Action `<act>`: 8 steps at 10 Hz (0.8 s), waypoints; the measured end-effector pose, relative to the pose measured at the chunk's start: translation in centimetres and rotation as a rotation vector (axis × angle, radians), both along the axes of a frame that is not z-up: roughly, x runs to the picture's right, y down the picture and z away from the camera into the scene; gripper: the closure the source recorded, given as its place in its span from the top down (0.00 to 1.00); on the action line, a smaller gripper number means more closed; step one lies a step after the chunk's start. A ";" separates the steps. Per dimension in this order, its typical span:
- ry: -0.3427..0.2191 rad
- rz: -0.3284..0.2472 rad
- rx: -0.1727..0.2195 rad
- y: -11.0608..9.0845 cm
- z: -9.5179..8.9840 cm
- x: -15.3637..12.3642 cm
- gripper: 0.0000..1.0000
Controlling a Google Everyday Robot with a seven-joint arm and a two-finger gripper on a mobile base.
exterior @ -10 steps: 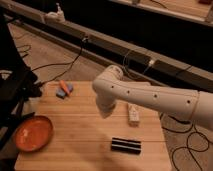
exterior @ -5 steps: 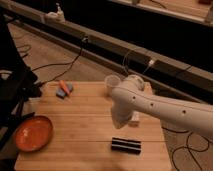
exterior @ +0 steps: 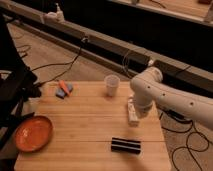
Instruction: Move the arm in a circular motion
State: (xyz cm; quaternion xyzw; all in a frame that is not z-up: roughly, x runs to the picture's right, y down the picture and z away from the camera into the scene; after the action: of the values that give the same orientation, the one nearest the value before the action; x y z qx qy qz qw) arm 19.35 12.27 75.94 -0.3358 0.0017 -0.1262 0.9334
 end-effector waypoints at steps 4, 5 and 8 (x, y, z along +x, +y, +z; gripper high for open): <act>-0.029 0.013 -0.015 -3.9 4.6 -5.9 0.00; -0.063 0.004 -0.018 -4.3 4.9 -8.2 0.00; -0.212 -0.062 -0.030 -3.5 3.0 -15.1 0.00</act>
State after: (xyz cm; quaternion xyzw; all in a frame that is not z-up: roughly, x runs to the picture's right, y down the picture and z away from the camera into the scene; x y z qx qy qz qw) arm 4.22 8.73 78.97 -0.3342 -0.0886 -0.1899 0.9189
